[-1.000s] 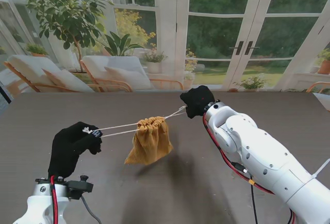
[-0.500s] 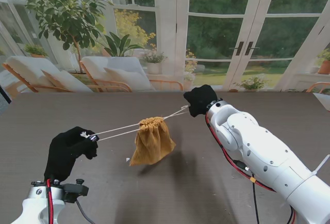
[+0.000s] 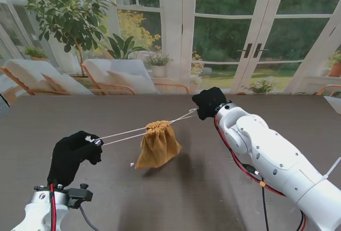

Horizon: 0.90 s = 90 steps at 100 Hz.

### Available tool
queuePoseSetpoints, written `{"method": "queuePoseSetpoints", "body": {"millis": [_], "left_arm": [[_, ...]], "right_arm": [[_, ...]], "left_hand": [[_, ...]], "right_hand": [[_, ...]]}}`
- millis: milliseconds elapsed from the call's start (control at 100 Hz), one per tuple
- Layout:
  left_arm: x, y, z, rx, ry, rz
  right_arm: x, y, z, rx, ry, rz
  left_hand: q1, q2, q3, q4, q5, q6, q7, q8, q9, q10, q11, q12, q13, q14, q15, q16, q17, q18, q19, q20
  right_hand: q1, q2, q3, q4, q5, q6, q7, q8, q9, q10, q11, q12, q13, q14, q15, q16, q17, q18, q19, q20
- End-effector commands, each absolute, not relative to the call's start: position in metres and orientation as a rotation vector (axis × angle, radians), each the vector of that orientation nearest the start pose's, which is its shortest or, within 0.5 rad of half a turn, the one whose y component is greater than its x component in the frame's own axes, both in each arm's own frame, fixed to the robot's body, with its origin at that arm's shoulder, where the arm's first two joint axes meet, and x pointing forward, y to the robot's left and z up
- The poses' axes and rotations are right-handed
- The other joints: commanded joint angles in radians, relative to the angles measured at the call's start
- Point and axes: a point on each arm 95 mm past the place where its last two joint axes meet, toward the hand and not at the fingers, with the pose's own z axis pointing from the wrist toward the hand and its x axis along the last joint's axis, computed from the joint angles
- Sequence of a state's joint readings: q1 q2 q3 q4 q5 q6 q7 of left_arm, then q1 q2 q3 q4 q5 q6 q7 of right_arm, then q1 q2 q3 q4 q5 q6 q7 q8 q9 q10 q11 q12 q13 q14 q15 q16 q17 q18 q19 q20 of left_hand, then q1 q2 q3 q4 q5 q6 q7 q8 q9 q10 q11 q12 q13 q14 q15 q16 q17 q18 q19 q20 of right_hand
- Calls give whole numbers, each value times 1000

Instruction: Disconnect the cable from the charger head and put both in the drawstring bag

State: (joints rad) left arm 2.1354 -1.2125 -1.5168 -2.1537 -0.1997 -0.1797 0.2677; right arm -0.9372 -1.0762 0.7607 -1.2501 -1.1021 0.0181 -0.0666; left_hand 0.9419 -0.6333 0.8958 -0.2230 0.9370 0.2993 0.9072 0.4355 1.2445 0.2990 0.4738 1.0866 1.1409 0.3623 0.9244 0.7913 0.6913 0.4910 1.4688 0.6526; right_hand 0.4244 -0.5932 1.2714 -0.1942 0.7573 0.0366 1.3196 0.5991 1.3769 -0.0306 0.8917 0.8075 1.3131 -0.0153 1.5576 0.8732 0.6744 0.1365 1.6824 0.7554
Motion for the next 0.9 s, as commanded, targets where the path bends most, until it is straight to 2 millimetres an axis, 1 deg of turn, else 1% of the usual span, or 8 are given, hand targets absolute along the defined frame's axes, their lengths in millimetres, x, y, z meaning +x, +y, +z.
{"method": "queuePoseSetpoints", "body": {"millis": [0,230,270,470,690,780,840,890], "left_arm": [[273,31,-242,-2014,20,-2390],[278,30,-247,-2052,51,-2356],[279,30,-248,-2063,72,-2340],[280,31,-259,-2102,195,-2239],[284,32,-269,-2135,347,-2121],[285,31,-272,-2142,405,-2088],[285,31,-273,-2143,447,-2062],[286,31,-274,-2144,487,-2040]], "right_arm": [[530,41,-253,705,1647,1289],[522,44,-254,721,1623,1325],[521,45,-255,731,1618,1331],[515,46,-260,760,1617,1350],[511,47,-268,787,1636,1349],[510,48,-271,807,1650,1335],[509,47,-272,817,1661,1322],[509,47,-273,822,1670,1311]], "left_hand": [[92,20,41,15,34,-105,136,40,20,-23,4,15,17,-15,0,20,-21,-34,8,-4],[144,45,18,19,-17,-63,62,56,-70,7,-92,100,-204,76,-51,48,-291,-46,-92,55],[163,65,-20,31,-22,-58,39,56,-87,14,-120,115,-272,111,-72,42,-363,-44,-126,71],[197,99,-85,53,-27,-46,-24,70,-119,26,-160,98,-359,132,-143,0,-460,-56,-232,61],[186,102,-106,60,-65,-41,-265,62,-241,30,-263,-84,-482,125,-320,-94,-557,-97,-389,6],[151,100,-81,62,-87,-30,-417,59,-332,27,-274,-238,-545,106,-411,-147,-608,-128,-504,-39],[106,110,-39,66,-100,-18,-545,60,-391,23,-288,-455,-594,91,-472,-185,-644,-151,-594,-69],[59,120,-10,78,-115,-4,-613,41,-436,22,-305,-542,-638,74,-533,-223,-671,-170,-675,-94]], "right_hand": [[53,31,8,21,-37,-18,11,11,64,53,-15,19,9,-150,6,3,463,-23,6,-23],[43,58,-24,27,-64,-52,3,2,48,49,-52,26,8,-110,-35,-21,447,20,-56,-40],[45,61,-29,27,-67,-54,1,-1,41,51,-57,29,8,-104,-47,-27,442,31,-72,-43],[45,75,-48,28,-78,-74,-10,-7,1,57,-84,33,7,-67,-110,-63,421,78,-152,-59],[0,144,-136,26,-127,-87,-60,-66,-104,67,-141,10,6,-9,-292,-149,354,118,-274,-59],[-39,158,-163,46,-184,-84,-100,-93,-173,74,-174,-7,4,18,-414,-199,291,125,-331,-49],[-92,191,-184,82,-220,-69,-151,-101,-227,77,-194,-21,3,33,-515,-233,250,127,-370,-40],[-116,211,-204,103,-242,-60,-195,-100,-265,80,-212,-35,0,44,-598,-256,211,129,-406,-42]]}}
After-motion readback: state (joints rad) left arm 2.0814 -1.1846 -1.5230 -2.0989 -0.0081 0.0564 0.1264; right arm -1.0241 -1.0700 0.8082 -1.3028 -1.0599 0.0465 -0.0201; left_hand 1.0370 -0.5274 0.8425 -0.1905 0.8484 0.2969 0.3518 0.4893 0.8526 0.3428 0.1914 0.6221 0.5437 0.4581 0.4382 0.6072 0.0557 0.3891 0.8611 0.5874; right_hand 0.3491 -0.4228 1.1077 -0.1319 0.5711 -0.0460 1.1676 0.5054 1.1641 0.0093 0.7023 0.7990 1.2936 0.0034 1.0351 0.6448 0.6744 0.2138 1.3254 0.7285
